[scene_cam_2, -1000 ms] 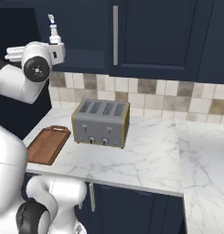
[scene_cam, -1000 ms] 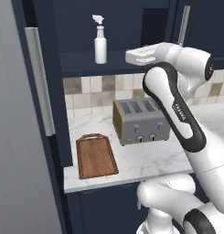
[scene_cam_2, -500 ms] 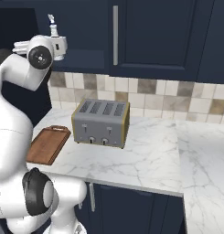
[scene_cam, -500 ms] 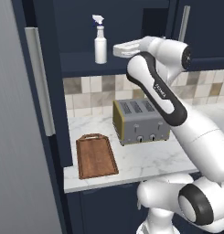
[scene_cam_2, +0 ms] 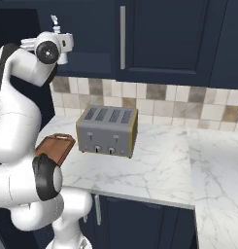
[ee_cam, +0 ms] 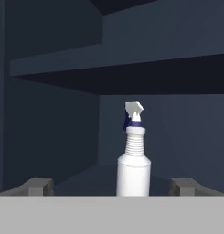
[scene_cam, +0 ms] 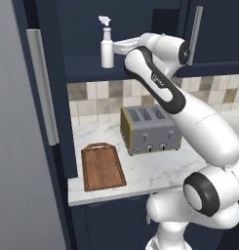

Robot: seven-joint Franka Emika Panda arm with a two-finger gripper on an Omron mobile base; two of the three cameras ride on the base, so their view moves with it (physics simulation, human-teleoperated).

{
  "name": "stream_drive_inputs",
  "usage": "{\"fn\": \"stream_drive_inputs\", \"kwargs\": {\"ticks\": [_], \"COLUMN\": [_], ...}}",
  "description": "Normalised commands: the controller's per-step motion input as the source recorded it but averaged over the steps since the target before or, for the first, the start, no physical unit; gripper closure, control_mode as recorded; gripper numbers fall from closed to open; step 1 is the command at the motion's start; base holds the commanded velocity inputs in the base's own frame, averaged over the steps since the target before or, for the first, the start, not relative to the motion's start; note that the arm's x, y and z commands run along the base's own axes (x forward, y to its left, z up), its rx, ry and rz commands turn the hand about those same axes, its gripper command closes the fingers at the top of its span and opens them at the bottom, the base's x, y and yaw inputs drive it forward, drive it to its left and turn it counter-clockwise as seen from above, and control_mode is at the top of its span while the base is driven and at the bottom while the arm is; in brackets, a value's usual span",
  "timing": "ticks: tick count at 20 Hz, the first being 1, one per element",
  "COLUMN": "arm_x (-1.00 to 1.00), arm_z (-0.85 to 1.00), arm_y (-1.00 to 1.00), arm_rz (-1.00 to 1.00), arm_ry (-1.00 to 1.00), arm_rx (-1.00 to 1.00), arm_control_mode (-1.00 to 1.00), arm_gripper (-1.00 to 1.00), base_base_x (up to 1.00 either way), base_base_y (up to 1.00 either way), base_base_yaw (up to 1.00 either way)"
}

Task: Grab the spray bottle from the cabinet, then place it next to the cutting board for sanitizing. Then grab the dish brush from the countertop next to the sink and place it next to the cutting board.

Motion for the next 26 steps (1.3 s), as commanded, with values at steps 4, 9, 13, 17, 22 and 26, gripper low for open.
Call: {"fn": "stream_drive_inputs", "kwargs": {"ticks": [4, 9, 13, 17, 22, 26], "arm_x": [0.39, 0.35, 0.29, 0.31, 0.31, 0.40], "arm_z": [0.00, 0.00, -0.02, -0.16, -0.15, -0.24], "arm_y": [0.01, 0.01, 0.01, 0.12, 0.10, 0.15], "arm_rz": [0.00, 0.00, 0.00, 0.00, 0.00, 0.00], "arm_ry": [0.10, 0.11, 0.01, 0.01, 0.01, 0.02], "arm_rx": [0.02, 0.01, 0.00, 0.00, 0.00, -0.02], "arm_control_mode": [-1.00, -1.00, -1.00, -1.00, -1.00, -1.00], "arm_gripper": [-1.00, -1.00, -1.00, -1.00, -1.00, -1.00], "base_base_x": [0.00, 0.00, 0.00, 0.00, 0.00, 0.00], "base_base_y": [0.00, 0.00, 0.00, 0.00, 0.00, 0.00], "base_base_yaw": [0.00, 0.00, 0.00, 0.00, 0.00, 0.00]}}
